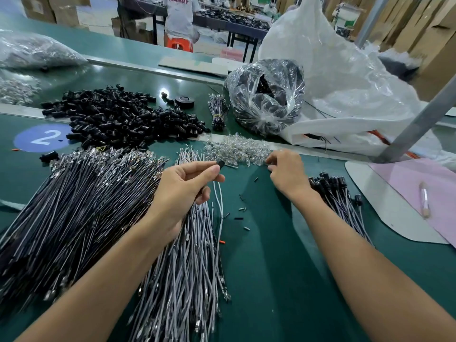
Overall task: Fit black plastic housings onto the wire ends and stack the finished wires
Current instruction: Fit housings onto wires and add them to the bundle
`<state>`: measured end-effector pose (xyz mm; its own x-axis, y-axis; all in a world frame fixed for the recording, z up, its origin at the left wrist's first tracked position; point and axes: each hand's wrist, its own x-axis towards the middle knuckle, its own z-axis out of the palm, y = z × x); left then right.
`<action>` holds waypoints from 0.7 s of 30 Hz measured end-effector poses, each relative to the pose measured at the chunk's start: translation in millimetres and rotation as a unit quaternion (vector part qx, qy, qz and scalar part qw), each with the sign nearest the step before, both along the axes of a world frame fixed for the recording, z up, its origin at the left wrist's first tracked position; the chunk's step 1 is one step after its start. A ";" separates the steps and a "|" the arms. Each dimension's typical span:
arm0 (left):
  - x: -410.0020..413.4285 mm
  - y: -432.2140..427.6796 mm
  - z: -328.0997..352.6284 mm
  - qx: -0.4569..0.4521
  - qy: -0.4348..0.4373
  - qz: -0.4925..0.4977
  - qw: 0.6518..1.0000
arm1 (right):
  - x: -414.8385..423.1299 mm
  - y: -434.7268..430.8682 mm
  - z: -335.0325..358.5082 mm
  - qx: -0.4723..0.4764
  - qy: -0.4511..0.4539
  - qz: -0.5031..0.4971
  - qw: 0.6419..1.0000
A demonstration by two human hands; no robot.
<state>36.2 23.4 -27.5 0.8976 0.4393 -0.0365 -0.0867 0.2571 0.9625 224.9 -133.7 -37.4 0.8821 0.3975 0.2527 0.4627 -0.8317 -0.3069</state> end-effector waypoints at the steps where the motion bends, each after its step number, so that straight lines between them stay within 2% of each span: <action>1: 0.1 -0.4 -0.5 0.002 0.000 -0.004 1.000 | -0.1 -0.9 -0.3 -0.009 -0.003 -0.003 1.000; 3: 0.1 -1.5 -0.9 0.007 -0.001 -0.009 1.000 | -3.4 -2.9 1.5 -0.017 -0.009 -0.007 1.000; 5: -0.2 -2.4 -0.6 0.017 -0.005 -0.011 1.000 | -11.7 -3.8 6.4 0.022 -0.012 0.002 1.000; 7: -0.6 -3.8 -0.3 0.046 -0.009 -0.012 0.999 | -28.3 -2.8 13.9 0.128 0.005 0.033 0.991; 9: -0.6 -5.9 0.2 0.083 -0.013 -0.006 0.996 | -52.2 0.2 23.6 0.238 0.057 0.091 0.965; 11: -0.2 -7.9 1.1 0.106 -0.018 0.001 0.994 | -77.2 3.6 31.3 0.291 0.093 0.160 0.939; 14: -0.6 -9.7 2.3 0.107 -0.033 0.007 0.994 | -99.0 8.3 34.2 0.291 0.088 0.210 0.929; 21: -2.7 -8.1 3.2 0.136 -0.057 -0.007 0.989 | -103.0 9.3 32.3 0.336 0.077 0.214 0.914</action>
